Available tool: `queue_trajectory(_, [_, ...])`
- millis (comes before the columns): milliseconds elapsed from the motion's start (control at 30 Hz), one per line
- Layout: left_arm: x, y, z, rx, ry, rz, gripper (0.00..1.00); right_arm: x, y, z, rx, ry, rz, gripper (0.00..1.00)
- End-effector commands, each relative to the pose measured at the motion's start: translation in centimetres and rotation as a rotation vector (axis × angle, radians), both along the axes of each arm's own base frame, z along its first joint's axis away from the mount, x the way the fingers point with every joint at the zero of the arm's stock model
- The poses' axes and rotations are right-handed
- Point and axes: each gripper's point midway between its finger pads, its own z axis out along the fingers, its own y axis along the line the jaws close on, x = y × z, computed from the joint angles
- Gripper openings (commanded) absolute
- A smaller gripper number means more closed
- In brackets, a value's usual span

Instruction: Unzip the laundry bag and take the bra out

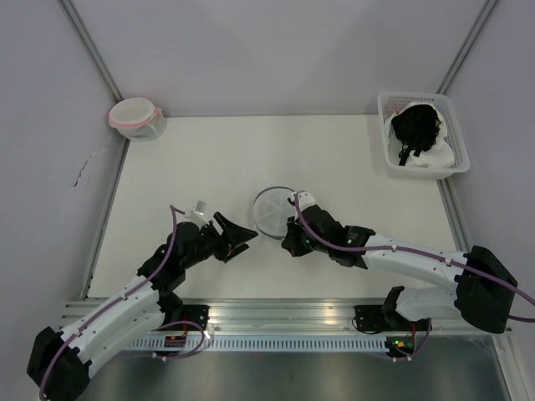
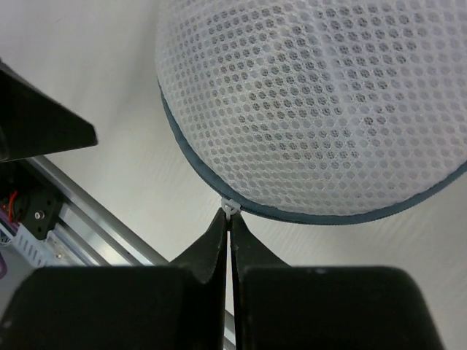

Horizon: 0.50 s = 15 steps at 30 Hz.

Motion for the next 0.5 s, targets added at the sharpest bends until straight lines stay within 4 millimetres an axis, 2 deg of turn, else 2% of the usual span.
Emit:
queue_trajectory(0, [0.6,-1.8,2.2,-0.124,-0.035,-0.029,0.76,-0.5,1.5,1.8,0.086,-0.019,0.071,0.0])
queue_trajectory(33, [0.8,-2.4,1.7,-0.128,-0.012,-0.035,0.77,-0.5,1.6,1.8,0.085,-0.023,0.076,0.0])
queue_trajectory(67, [0.9,-3.2,3.0,-0.161,-0.043,-0.056,0.76,-0.6,1.5,1.8,0.081,-0.023,0.075,0.0])
queue_trajectory(100, [1.0,-3.7,2.9,-0.16,-0.035,-0.068,0.76,-0.7,1.5,1.9,0.084,-0.024,0.078,0.0])
queue_trajectory(167, [0.9,-5.3,1.8,-0.132,0.006,-0.103,0.76,-0.6,1.5,2.0,0.088,-0.028,0.078,0.0])
queue_trajectory(200, [1.1,-6.0,2.6,-0.148,-0.01,-0.117,0.76,-0.6,1.5,2.1,0.091,-0.032,0.076,0.0])
queue_trajectory(233, [1.2,-6.6,2.6,-0.151,-0.006,-0.127,0.76,-1.0,1.8,2.2,0.103,-0.02,0.1,0.01])
queue_trajectory(267, [1.2,-7.3,1.4,-0.128,0.026,-0.137,0.75,-1.0,1.8,2.3,0.108,-0.023,0.1,0.01])
queue_trajectory(300, [1.5,-7.8,1.8,-0.141,0.021,-0.137,0.75,-1.0,1.8,2.4,0.111,-0.023,0.103,0.0])
queue_trajectory(433, [2.5,-7.9,0.8,-0.133,0.04,-0.084,0.69,-1.2,1.9,2.8,0.119,-0.024,0.111,0.0])
queue_trajectory(467, [3.0,-7.7,0.7,-0.126,0.032,-0.056,0.65,-1.3,1.8,2.7,0.115,-0.021,0.113,0.0])
